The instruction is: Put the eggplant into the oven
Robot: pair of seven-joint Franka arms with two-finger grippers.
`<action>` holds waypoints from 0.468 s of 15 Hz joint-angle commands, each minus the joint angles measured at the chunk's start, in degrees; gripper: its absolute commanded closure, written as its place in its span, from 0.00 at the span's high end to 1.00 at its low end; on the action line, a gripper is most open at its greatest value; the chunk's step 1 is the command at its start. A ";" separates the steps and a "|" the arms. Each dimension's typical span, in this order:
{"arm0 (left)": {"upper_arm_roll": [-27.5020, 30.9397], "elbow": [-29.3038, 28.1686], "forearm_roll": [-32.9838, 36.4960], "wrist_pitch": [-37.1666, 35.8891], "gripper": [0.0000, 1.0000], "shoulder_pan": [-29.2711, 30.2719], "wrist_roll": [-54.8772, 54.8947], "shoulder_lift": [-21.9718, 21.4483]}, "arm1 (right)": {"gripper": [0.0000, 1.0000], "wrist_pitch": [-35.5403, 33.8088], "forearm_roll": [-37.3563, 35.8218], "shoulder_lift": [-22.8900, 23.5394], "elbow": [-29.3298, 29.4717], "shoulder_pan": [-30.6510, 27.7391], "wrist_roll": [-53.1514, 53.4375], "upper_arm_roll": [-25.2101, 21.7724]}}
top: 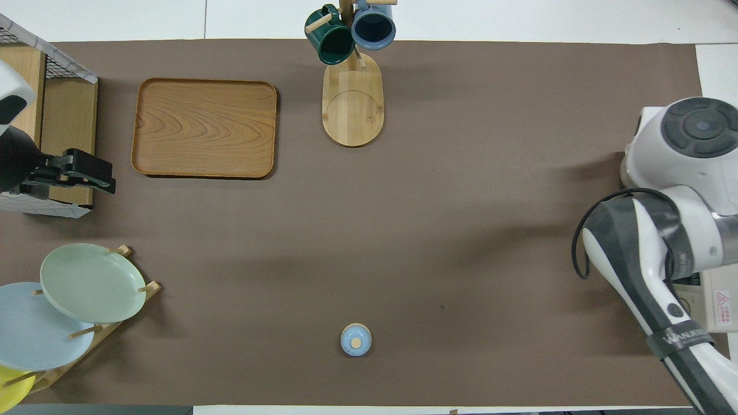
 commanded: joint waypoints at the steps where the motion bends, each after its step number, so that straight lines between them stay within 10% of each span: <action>1: -0.19 -2.10 -0.12 0.96 1.00 0.56 0.58 -1.62 | 0.00 1.40 -0.82 1.11 0.69 -3.02 -3.58 -0.58; 7: -0.19 -2.10 -0.12 0.96 1.00 0.56 0.58 -1.62 | 0.00 -11.13 9.00 -1.35 10.49 -4.35 -7.38 -0.67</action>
